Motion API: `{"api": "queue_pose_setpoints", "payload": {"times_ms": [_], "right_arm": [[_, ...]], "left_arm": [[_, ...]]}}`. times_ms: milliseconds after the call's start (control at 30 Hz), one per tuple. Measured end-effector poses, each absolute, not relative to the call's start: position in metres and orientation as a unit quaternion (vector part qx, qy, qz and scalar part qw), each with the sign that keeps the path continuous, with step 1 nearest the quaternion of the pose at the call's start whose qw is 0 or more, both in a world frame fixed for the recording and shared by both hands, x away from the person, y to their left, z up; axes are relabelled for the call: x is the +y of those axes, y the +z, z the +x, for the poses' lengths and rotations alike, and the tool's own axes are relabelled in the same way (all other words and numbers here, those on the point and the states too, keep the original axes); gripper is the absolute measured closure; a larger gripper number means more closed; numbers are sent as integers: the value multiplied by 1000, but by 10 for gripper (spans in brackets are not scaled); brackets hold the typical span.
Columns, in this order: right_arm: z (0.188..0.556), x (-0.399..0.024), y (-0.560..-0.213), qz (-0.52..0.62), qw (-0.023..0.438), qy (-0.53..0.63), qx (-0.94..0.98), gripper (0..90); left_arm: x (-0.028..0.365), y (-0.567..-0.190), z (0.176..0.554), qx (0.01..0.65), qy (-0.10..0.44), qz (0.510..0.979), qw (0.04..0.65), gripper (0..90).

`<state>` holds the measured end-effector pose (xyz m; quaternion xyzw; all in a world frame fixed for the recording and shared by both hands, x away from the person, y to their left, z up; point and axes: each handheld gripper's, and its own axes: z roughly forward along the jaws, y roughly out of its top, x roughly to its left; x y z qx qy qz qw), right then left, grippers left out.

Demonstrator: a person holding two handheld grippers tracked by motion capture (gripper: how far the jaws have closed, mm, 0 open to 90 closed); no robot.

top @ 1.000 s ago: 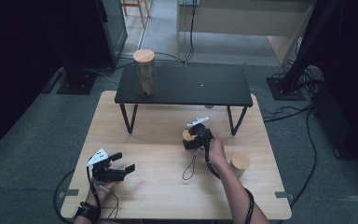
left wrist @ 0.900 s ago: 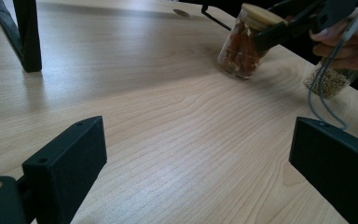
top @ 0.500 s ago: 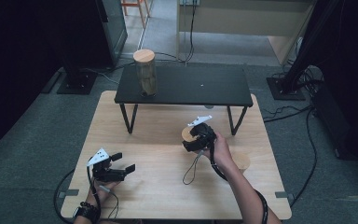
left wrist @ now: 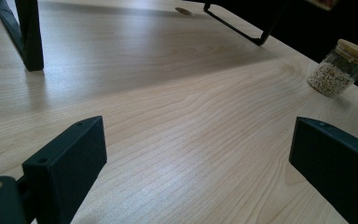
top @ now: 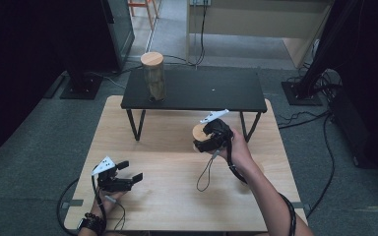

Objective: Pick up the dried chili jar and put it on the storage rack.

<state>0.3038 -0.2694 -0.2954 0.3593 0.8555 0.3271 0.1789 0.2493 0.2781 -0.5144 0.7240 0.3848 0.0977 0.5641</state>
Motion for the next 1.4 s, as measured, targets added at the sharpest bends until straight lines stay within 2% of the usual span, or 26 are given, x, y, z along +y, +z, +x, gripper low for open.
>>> {"api": "queue_pose_setpoints", "payload": {"times_ms": [767,1400], "right_arm": [[320,-288,-234,373,208,352,833,253],[354,-288,-206,386,211,340,831,253]], "left_arm": [[279,-515,249,386,96,722,567,40],[280,-516,249,387,95,719,569,40]]}}
